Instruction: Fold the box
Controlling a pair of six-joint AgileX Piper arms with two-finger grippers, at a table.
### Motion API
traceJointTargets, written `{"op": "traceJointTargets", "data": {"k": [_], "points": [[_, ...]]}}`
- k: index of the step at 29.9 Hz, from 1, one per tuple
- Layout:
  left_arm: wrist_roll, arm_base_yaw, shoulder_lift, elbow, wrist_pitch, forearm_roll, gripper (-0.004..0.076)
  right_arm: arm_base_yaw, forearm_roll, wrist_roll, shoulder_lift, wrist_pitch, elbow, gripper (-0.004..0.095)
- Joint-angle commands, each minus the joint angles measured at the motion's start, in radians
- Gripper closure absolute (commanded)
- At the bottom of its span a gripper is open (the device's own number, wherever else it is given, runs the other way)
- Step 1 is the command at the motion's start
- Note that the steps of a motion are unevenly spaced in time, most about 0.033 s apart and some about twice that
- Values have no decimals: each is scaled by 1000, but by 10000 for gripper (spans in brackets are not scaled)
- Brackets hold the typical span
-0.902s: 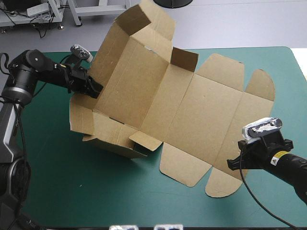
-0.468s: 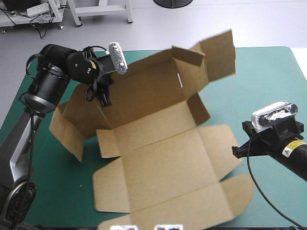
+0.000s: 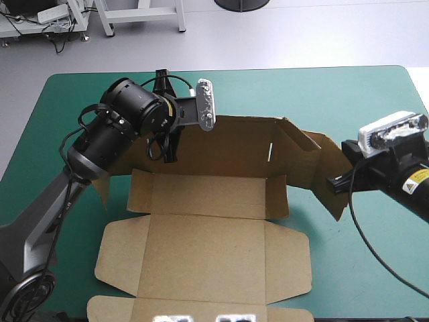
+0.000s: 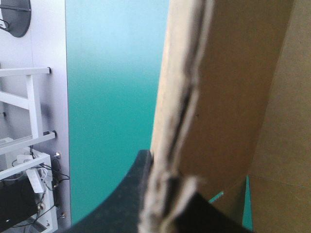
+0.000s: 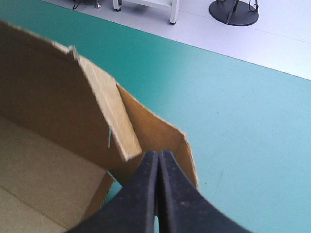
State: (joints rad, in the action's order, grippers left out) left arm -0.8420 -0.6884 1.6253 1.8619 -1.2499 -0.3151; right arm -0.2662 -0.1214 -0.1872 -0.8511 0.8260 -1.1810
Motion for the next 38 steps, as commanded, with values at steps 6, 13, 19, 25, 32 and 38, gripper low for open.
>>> {"op": "traceJointTargets", "data": {"k": [6, 13, 19, 25, 32, 38], "points": [[70, -92, -51, 33, 113, -62, 733, 2, 51, -19, -171, -21, -254, 928], [166, -175, -51, 33, 267, -256, 733, 2, 51, -31, -310, 26, -406, 928], [201, -192, -52, 22, 353, -413, 733, 2, 45, -45, -354, 50, -464, 928], [368, -192, -53, -120, 454, -656, 733, 2, 47, -49, -354, 44, -465, 928], [639, -192, -53, -323, 528, -877, 733, 2, 62, -45, -366, 42, -465, 928], [855, -190, -79, -481, 542, -981, 733, 27, 50, -37, -415, 51, -465, 928]]}}
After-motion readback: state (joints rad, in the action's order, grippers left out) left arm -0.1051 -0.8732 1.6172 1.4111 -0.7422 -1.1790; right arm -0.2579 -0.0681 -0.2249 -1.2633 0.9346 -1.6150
